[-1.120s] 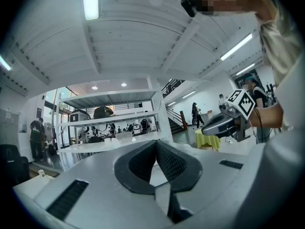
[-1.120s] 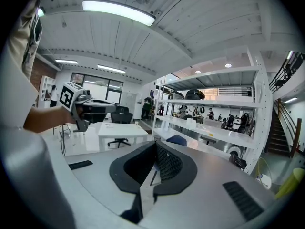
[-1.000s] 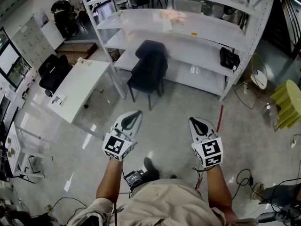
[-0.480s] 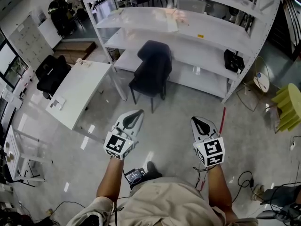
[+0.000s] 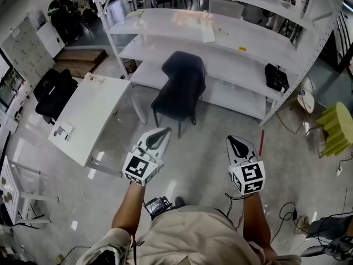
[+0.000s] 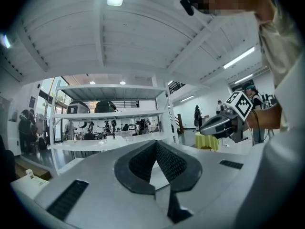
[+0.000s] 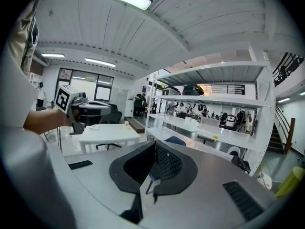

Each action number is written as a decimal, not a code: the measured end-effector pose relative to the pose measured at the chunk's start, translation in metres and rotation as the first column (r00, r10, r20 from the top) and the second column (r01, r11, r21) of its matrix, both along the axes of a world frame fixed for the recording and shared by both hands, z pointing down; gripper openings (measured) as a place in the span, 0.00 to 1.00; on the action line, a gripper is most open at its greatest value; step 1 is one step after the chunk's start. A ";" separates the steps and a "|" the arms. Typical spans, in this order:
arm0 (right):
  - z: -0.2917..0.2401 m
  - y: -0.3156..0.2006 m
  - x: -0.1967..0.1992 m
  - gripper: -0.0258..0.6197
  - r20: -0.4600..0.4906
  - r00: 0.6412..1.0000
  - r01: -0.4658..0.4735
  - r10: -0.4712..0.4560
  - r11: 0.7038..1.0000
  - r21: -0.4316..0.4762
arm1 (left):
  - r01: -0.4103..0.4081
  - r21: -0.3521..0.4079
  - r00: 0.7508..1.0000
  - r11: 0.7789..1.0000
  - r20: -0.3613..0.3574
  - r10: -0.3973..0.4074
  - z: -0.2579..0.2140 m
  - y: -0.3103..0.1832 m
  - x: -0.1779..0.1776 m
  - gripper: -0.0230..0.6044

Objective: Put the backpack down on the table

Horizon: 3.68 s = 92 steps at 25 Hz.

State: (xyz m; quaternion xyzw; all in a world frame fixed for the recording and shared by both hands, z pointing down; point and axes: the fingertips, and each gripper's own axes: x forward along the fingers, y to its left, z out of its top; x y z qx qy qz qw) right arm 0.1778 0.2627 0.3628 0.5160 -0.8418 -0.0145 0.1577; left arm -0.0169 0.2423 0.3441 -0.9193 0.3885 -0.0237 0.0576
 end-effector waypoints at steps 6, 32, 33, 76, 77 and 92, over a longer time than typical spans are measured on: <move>-0.001 -0.032 -0.026 0.08 -0.025 1.000 -0.017 0.017 1.000 -0.010 | -0.014 -0.017 0.999 1.000 -0.030 0.014 0.006 -0.038 -0.025 0.06; 0.043 -0.345 0.013 0.08 0.040 0.988 0.149 -0.146 0.987 -0.067 | 0.110 -0.079 0.993 0.991 0.046 -0.107 0.031 -0.317 0.035 0.06; 0.043 -0.355 0.016 0.08 0.040 0.987 0.156 -0.153 0.985 -0.068 | 0.113 -0.081 0.993 0.990 0.047 -0.110 0.032 -0.326 0.039 0.06; 0.159 -0.711 -0.045 0.08 0.044 0.997 -0.051 0.058 0.989 -0.142 | -0.107 -0.224 0.987 0.969 0.096 0.131 0.159 -0.739 0.001 0.06; 0.167 -0.718 -0.044 0.08 0.047 0.998 -0.045 0.052 0.987 -0.155 | -0.096 -0.238 0.986 0.966 0.109 0.125 0.169 -0.745 0.001 0.06; 0.376 -0.789 -0.023 0.33 0.109 0.992 -0.020 0.070 0.914 -0.405 | 0.081 -0.424 0.973 0.902 0.229 0.021 0.361 -0.813 0.016 0.25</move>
